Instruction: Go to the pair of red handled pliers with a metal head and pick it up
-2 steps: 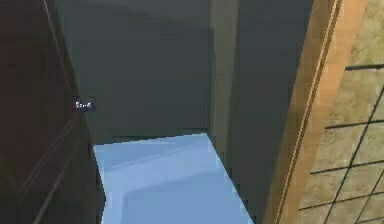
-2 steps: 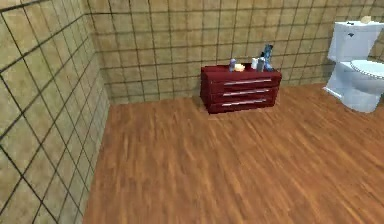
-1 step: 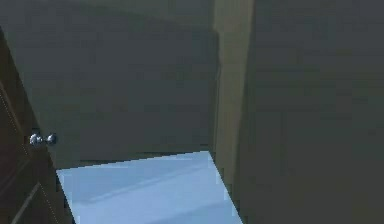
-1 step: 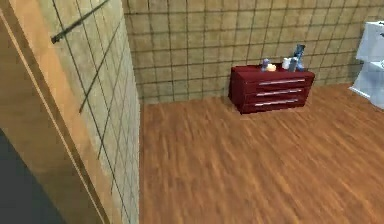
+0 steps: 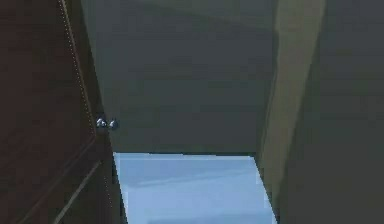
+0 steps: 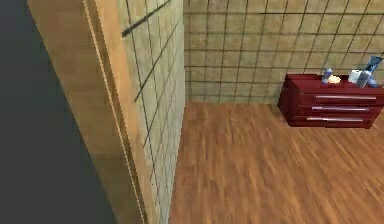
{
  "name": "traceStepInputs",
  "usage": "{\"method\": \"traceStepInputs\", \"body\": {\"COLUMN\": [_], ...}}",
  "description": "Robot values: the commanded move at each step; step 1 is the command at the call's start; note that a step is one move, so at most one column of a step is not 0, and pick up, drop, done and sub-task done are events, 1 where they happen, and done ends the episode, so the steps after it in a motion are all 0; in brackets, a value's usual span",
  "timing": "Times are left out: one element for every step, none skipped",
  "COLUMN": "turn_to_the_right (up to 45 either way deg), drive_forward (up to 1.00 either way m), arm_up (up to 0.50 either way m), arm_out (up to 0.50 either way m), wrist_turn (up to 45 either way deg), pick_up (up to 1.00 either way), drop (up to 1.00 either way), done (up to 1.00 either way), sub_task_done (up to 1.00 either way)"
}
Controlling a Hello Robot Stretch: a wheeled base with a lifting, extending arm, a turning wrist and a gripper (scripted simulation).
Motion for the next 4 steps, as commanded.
{"method": "traceStepInputs", "body": {"turn_to_the_right": [0.0,-15.0,0.0,-21.0], "drive_forward": [1.00,0.00,0.15,0.00], "arm_up": [0.00,0.00,0.00,0.00], "arm_out": [0.00,0.00,0.00,0.00], "wrist_turn": [0.0,0.0,0.0,0.0], "pick_up": [0.00,0.00,0.00,0.00], "drop": [0.00,0.00,0.00,0.00], "done": [0.00,0.00,0.00,0.00], "sub_task_done": [0.00,0.00,0.00,0.00]}}
